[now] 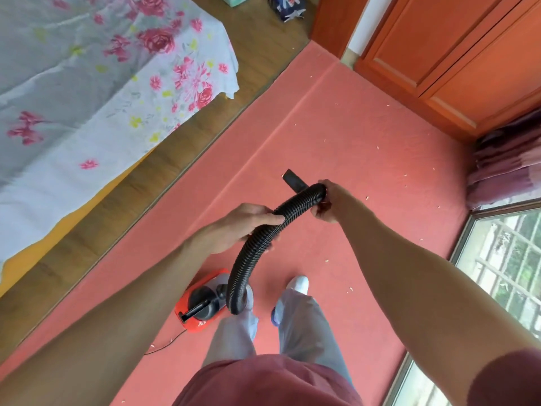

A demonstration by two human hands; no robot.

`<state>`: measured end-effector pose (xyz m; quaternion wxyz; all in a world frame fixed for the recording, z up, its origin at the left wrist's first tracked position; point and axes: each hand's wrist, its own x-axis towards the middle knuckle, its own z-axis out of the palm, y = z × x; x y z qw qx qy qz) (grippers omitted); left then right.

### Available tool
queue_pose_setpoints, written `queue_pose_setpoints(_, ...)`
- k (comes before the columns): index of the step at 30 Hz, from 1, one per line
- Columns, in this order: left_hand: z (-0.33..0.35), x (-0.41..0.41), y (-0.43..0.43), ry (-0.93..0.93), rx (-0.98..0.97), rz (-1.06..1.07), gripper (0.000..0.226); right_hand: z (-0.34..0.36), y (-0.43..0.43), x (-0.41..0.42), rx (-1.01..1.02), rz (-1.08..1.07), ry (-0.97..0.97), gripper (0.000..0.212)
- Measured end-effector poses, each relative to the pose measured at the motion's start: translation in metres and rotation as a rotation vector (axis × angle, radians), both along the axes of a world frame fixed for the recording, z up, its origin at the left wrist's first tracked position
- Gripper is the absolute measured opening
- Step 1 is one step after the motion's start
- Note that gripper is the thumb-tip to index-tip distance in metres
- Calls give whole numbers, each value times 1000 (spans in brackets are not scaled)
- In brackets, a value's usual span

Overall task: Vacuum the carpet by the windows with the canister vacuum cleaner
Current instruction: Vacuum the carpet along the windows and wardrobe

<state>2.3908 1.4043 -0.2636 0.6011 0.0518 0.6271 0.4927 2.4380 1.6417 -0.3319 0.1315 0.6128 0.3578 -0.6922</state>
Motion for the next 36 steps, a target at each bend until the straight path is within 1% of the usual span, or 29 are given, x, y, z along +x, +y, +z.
queue_pose_setpoints(4,-19,4,21,-42,-84,30,34,-39,17,1,-28,114,-73,21)
queue_pose_setpoints(10,-43,6,75,-121,-200,84,36,-86,56,2,-78,231,-166,15)
queue_pose_setpoints(12,-48,6,93,-137,-222,102,37,-97,72,2,-83,246,-183,12)
queue_pose_setpoints(16,-58,1,128,-105,-265,138,40,-111,94,-2,-92,264,-204,13)
queue_pose_setpoints(19,-64,-2,142,-93,-322,109,36,-114,102,-8,-72,251,-207,15)
queue_pose_setpoints(21,-73,-1,144,-101,-347,84,36,-121,107,-12,-48,240,-216,14)
queue_pose_setpoints(25,-102,5,142,-146,-358,146,39,-148,108,-11,-12,276,-247,17)
queue_pose_setpoints(28,-123,11,140,-163,-358,147,35,-174,103,-8,19,281,-272,21)
queue_pose_setpoints(33,-161,17,126,-254,-350,124,46,-220,82,4,61,223,-311,20)
queue_pose_setpoints(36,-182,18,115,-306,-383,88,47,-245,63,10,85,218,-325,21)
